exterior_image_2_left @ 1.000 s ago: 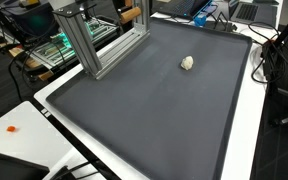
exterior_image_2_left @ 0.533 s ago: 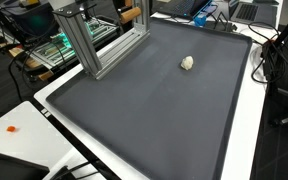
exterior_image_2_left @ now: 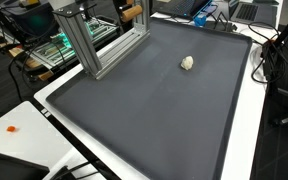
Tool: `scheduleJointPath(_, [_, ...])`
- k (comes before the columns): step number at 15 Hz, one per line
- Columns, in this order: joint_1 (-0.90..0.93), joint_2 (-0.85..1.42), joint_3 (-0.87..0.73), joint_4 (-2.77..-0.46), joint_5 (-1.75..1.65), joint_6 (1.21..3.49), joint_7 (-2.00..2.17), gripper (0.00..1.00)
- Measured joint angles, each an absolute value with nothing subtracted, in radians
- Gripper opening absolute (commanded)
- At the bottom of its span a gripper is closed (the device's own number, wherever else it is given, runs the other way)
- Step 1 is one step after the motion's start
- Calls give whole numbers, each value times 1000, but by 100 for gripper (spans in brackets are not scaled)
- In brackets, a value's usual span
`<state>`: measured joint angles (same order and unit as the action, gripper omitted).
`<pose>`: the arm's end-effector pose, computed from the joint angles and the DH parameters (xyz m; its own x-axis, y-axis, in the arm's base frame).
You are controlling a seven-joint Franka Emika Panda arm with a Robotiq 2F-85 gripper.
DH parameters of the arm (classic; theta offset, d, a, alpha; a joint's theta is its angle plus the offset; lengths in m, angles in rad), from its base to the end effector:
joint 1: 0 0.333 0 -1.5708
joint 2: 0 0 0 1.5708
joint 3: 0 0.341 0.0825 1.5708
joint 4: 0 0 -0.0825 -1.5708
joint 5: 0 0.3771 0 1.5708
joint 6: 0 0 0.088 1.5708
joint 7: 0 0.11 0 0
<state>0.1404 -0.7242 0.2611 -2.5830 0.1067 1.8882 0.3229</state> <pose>0.2850 0.1395 0.4989 0.9992 -0.0153 0.0375 -0.0176 -0.9980 0.0612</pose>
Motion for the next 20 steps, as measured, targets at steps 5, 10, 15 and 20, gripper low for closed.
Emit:
scheduleJointPath(5, [140, -699, 270, -2490, 73, 1903, 306, 22])
scheduleJointPath(10, [140, -593, 287, -2405, 42, 2071, 292, 47])
scheduleJointPath(15, [140, -481, 287, -2360, 23, 2146, 286, 47])
scheduleJointPath(20, [139, -477, 288, -2356, 13, 2146, 294, 22])
